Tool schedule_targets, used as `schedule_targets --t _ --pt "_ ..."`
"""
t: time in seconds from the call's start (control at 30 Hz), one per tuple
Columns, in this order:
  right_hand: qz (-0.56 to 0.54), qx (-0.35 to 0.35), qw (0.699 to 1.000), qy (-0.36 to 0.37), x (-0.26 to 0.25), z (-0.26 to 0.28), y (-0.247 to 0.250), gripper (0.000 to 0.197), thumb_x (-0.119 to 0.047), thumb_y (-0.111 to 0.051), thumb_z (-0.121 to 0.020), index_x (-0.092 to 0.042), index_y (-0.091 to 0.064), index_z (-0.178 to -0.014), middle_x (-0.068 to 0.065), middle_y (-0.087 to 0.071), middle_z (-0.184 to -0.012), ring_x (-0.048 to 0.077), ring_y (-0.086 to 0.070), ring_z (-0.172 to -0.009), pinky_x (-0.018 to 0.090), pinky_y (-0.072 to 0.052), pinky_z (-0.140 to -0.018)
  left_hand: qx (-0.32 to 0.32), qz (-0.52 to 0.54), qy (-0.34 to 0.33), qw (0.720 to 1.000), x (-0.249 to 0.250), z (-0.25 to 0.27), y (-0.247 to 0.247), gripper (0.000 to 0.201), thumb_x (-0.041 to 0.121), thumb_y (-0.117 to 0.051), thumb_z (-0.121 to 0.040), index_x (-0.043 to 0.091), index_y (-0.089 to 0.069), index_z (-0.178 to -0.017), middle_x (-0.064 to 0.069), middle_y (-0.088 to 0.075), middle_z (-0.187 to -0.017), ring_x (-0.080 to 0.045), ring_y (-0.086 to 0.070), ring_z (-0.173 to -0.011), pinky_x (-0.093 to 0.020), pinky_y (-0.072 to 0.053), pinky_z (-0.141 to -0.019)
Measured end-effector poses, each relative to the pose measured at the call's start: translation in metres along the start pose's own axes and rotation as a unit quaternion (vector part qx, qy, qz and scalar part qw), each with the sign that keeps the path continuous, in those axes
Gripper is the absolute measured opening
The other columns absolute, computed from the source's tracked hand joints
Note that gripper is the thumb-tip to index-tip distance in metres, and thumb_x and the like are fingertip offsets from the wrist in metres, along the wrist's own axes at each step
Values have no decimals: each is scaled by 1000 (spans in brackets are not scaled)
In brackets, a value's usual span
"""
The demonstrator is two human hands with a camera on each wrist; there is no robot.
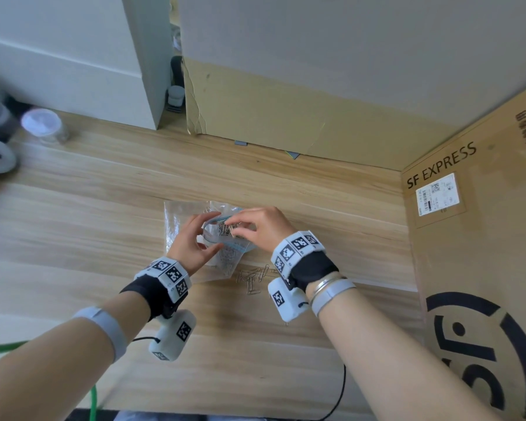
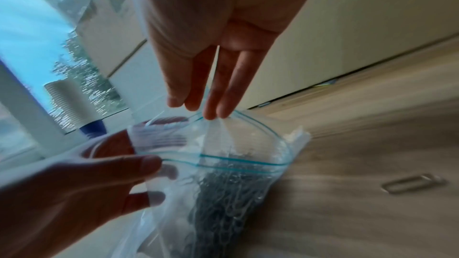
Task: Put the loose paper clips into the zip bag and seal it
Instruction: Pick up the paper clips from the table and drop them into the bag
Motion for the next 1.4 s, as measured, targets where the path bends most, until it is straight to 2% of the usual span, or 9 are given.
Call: schedule_targets --t 0.17,0.37,0.43,0.6,0.73,0.83,1.07,1.17,1.4 --pt "-23 95 989 -110 63 27 26 18 -12 -59 -86 -13 -69 -101 5 -71 -102 14 -66 -86 32 -55 -86 -5 -7 -1 1000 -2 1 0 56 6 -70 -73 26 -48 -120 3 -47 -111 -15 -49 -93 -5 -47 -63" --pt "37 -14 974 -224 132 60 -10 42 -4 -58 -85 -17 -55 -125 4 -50 -133 19 -51 -115 21 -32 -103 -8 -4 -13 1000 1 2 -1 59 6 -70 -73 48 -42 -103 18 -45 -104 -3 -48 -85 -3 -46 -61" --pt "19 -13 975 -222 132 66 -18 43 -6 -61 -84 -17 -55 -125 3 -48 -134 19 -52 -113 23 -36 -104 -6 -8 -15 1000 2 3 -2 61 7 -70 -73 52 -40 -100 22 -43 -104 -2 -47 -83 -4 -46 -61" --pt "65 -116 979 -152 111 77 -46 62 -29 -73 -73 -22 -49 -130 -4 -44 -135 14 -36 -127 24 -23 -108 -9 -22 -21 1000 4 3 -3 61 7 -70 -73 52 -39 -101 6 -44 -110 -1 -45 -82 -4 -45 -60" --pt "126 -162 974 -91 105 83 -57 79 -34 -78 -64 -27 -42 -134 -5 -42 -135 15 -32 -126 21 -20 -105 -9 -20 -26 999 4 4 -3 60 8 -70 -74 52 -39 -101 13 -45 -105 -2 -46 -83 -5 -46 -60" --pt "140 -170 973 -75 104 84 -58 66 -29 -75 -70 -25 -47 -131 -3 -47 -133 16 -37 -124 23 -25 -104 -7 -20 -30 999 5 6 -3 59 8 -70 -74 52 -41 -100 27 -40 -103 -2 -47 -84 -5 -47 -61" --pt "126 -103 984 -77 102 84 -56 25 -16 -57 -87 -14 -62 -112 3 -61 -116 20 -55 -106 26 -41 -92 -4 -21 -36 999 6 8 -4 59 7 -69 -74 52 -41 -100 28 -39 -102 -3 -47 -85 -4 -47 -60" --pt "124 -84 984 -91 103 81 -55 19 -13 -56 -88 -13 -63 -105 6 -63 -109 22 -59 -98 33 -47 -90 -3 -24 -38 999 6 8 -4 59 8 -69 -74 53 -40 -100 28 -39 -102 -4 -47 -85 -4 -47 -61" --pt "95 -62 984 -140 107 74 -51 20 -4 -55 -82 -13 -63 -98 3 -68 -94 16 -60 -87 28 -50 -82 1 -24 -39 999 6 8 -3 58 8 -69 -74 52 -42 -99 28 -39 -103 -4 -48 -85 -5 -47 -60"
Point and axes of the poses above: each hand's wrist, its own z-axis away from the middle knuckle, its own y-axis out of the back of the hand, x = y × z, the point moved 8 cm from there along -z, towards the middle knuckle
